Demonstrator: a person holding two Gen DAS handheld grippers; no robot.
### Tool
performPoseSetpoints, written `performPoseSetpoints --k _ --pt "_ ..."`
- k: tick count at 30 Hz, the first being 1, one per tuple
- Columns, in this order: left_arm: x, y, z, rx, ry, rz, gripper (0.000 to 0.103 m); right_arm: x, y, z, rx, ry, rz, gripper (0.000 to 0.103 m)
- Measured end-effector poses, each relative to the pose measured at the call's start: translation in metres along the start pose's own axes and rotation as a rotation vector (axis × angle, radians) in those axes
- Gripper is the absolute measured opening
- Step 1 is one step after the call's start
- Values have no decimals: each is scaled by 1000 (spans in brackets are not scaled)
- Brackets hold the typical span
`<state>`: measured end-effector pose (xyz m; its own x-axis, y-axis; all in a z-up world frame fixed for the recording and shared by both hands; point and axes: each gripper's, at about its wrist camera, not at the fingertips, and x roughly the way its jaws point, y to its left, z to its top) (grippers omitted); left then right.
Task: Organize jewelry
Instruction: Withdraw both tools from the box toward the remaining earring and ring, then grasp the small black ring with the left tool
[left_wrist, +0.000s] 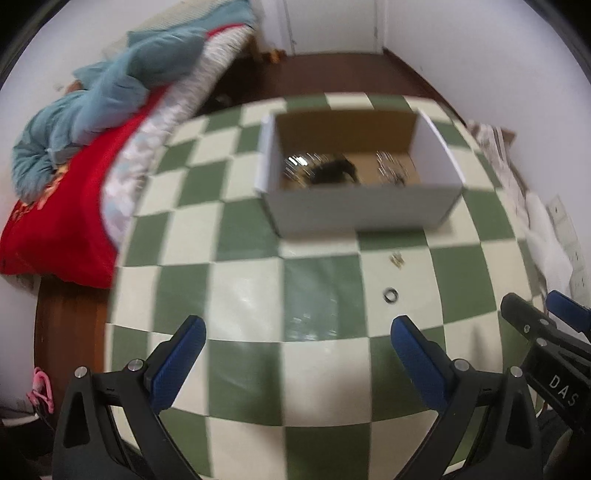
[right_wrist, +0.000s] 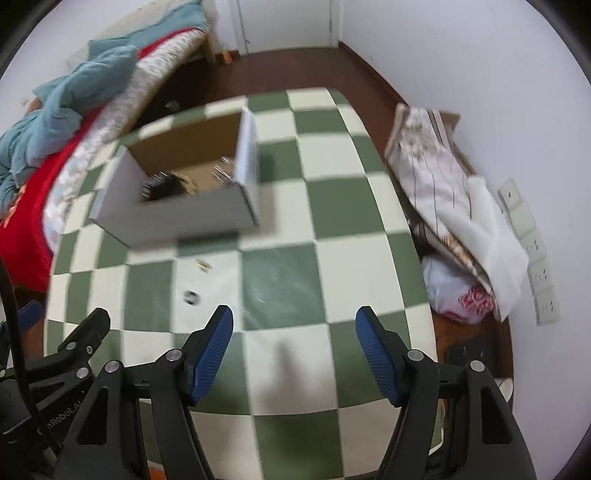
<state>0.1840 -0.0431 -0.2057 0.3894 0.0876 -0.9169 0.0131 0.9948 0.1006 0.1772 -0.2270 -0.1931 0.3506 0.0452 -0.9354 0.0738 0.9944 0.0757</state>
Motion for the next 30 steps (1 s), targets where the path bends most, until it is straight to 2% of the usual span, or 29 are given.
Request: performPoseSetpoints --k 3,4,8,11,13,15,21,23,24,25,28,30 --pt "19 -19 1 32 36 -30 95 19 -19 -4 40 30 -11 71" --pt "24 -24 1 38 46 -46 88 25 -25 -4 51 38 -16 71" --pt "43 -40 4 47 88 -76 72 38 -44 -5 88 54 -28 71" --pt "50 -48 7 57 100 -85 63 46 -54 -5 110 63 -33 71" --pt "54 -51 8 59 107 -89 61 49 -60 -4 121 66 -35 71" --pt "58 -52 10 54 114 -101 50 52 -64 -3 129 66 -36 71" --pt "59 -54 15 47 104 -127 44 54 -69 1 138 64 -34 71" --pt "58 -56 16 50 96 -131 28 55 -69 1 139 68 -32 71" --pt "58 -56 16 53 94 -133 24 54 -69 1 138 66 -30 71" --pt "58 -55 17 54 95 -135 11 54 -68 1 138 65 -30 71" --pt "58 -49 18 43 99 -147 10 52 -67 1 142 63 -19 71" --pt "53 -35 15 34 89 -130 10 50 -62 3 141 58 14 71"
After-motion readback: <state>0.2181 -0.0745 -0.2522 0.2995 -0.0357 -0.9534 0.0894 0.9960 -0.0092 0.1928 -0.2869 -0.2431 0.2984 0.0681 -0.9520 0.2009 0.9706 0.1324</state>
